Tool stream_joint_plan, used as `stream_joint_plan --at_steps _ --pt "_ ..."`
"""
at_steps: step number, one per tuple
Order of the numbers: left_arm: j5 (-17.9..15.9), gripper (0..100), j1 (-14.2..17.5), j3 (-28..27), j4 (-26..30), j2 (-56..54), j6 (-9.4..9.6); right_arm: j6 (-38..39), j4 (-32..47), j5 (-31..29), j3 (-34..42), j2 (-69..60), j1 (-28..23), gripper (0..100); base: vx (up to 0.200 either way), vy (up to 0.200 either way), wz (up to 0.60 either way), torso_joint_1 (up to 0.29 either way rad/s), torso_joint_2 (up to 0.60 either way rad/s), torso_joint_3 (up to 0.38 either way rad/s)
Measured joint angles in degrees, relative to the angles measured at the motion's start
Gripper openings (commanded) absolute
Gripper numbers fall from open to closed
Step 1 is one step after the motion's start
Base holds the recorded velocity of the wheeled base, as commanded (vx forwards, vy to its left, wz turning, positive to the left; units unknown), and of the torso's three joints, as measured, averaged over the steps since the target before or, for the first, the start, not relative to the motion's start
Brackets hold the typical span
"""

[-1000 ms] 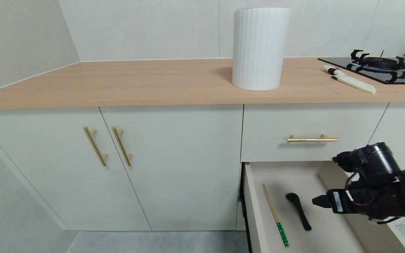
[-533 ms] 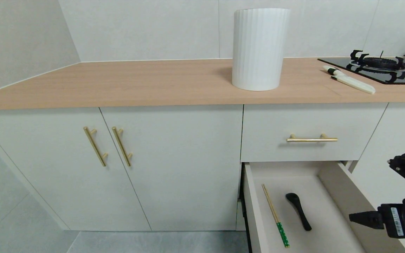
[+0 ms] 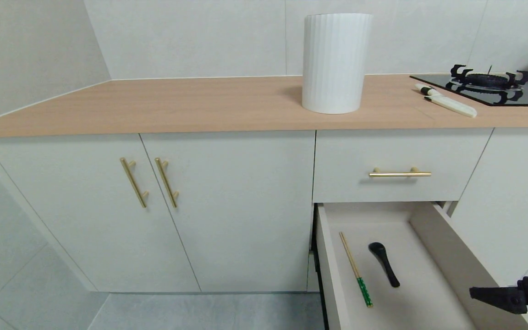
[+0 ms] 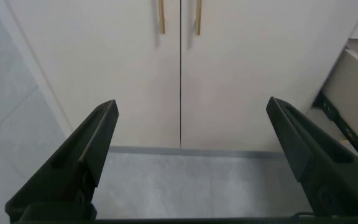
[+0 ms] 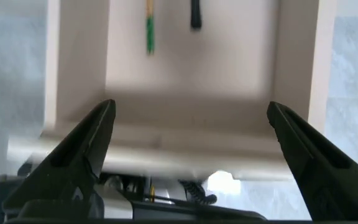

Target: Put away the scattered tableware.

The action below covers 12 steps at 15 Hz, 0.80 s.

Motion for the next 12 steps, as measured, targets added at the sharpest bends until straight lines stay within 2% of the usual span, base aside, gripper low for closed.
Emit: stream_joint_plan --at_steps 5,8,12 --pt "0.0 100 0.0 0.0 0.0 0.0 0.02 0.0 4.7 0.1 0.0 0.0 3.8 100 -0.200 0.000 0.00 0.003 0.00 0.001" --pt "0.0 100 0.0 0.0 0.0 0.0 0.00 0.1 5.7 0.9 0.3 2.4 4.9 100 0.000 0.000 0.00 0.000 0.00 0.000" --pt "0.0 100 0.0 0.0 0.0 0.0 0.02 0.4 5.6 4.8 0.5 10.5 5.3 100 0.000 0.000 0.00 0.000 0.00 0.000"
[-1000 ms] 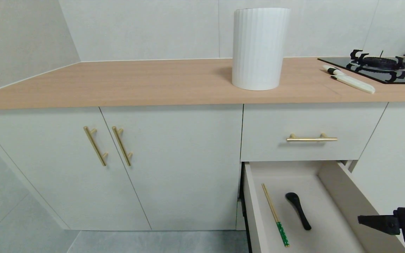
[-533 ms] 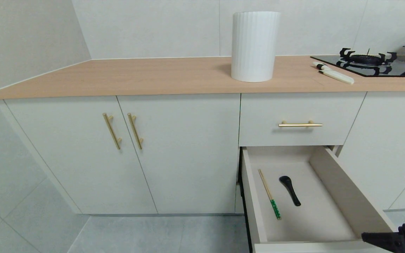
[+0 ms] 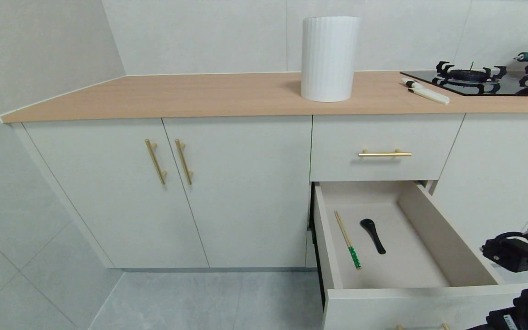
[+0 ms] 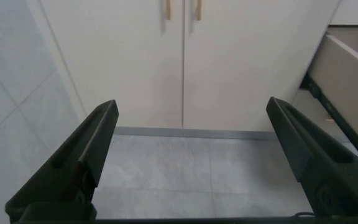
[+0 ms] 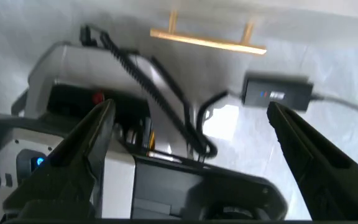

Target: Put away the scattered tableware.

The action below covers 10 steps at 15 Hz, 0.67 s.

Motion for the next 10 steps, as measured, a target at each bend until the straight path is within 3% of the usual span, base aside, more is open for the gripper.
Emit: stream_joint_plan --at_steps 4,6,10 --pt "0.0 100 0.0 0.0 0.0 0.0 -0.02 0.0 -5.9 -0.5 0.0 9.2 0.3 100 0.000 0.000 0.00 0.000 0.00 0.000" --pt "0.0 100 0.0 0.0 0.0 0.0 0.00 -0.4 -10.2 -4.4 -1.4 13.3 0.3 100 0.000 0.000 0.00 0.000 0.00 0.000" --pt "0.0 100 0.0 0.0 0.0 0.0 0.00 -0.5 -10.0 -9.1 -6.2 19.7 0.2 100 0.000 0.000 0.00 0.000 0.00 0.000"
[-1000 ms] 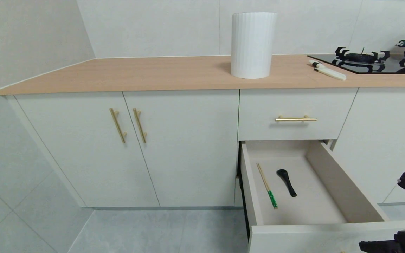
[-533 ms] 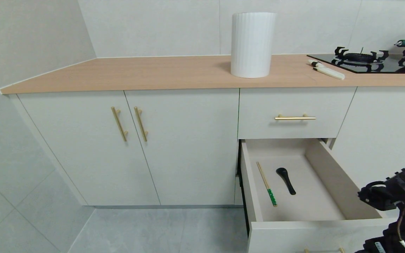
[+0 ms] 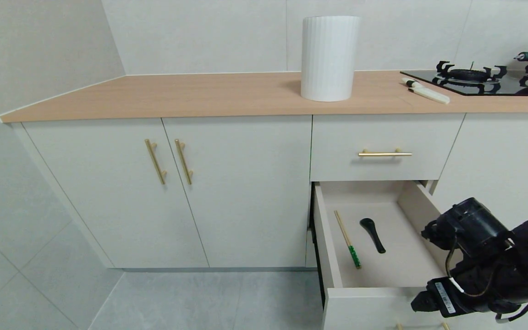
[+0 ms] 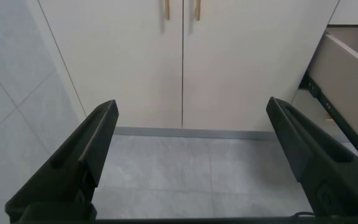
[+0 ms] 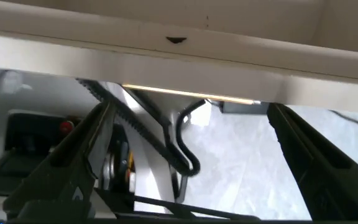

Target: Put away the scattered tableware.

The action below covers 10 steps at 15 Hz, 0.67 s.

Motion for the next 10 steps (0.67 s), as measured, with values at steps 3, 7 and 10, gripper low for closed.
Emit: stream_joint_plan --at_steps 3,7,10 --pt "0.0 100 0.0 0.0 0.0 0.0 0.00 0.1 0.7 -1.2 -2.5 2.6 -0.1 100 0.000 0.000 0.00 0.000 0.00 0.000" --pt "0.0 100 0.0 0.0 0.0 0.0 -0.02 0.7 0.8 -1.2 -4.1 4.7 -0.2 100 0.000 0.000 0.00 0.000 0.00 0.000" --pt "0.0 100 0.0 0.0 0.0 0.0 0.00 1.8 -0.2 -1.1 -5.2 5.9 -1.5 100 0.000 0.000 0.00 0.000 0.00 0.000"
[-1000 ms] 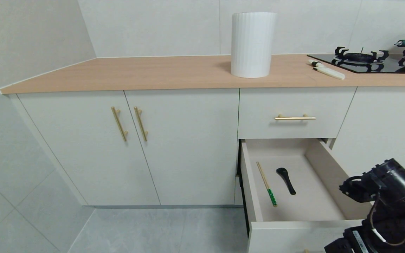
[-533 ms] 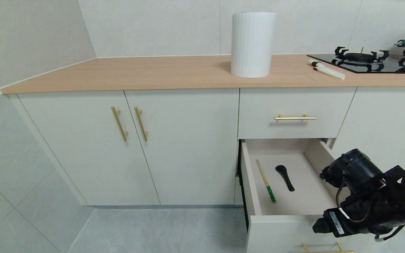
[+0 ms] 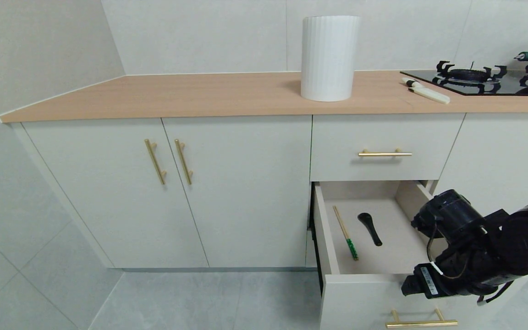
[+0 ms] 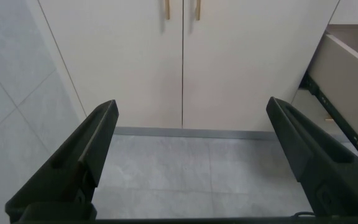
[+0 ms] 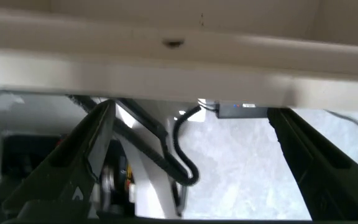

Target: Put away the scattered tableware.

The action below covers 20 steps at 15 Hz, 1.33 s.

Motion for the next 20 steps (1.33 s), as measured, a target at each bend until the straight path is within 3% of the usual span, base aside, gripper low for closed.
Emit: stream_joint_plan --at_steps 6,13,20 --pt "0.0 100 0.0 0.0 0.0 0.0 -0.02 -0.1 -1.3 0.2 -3.6 3.0 -4.8 100 0.000 0.000 0.00 0.000 0.00 0.000" --pt "0.0 100 0.0 0.0 0.0 0.0 -0.02 -0.9 -4.1 0.3 -13.2 11.3 -7.0 100 0.000 0.000 0.00 0.000 0.00 0.000" --pt "0.0 100 0.0 0.0 0.0 0.0 0.00 -2.9 -4.3 1.4 -32.1 24.4 -10.5 100 0.000 0.000 0.00 0.000 0.00 0.000"
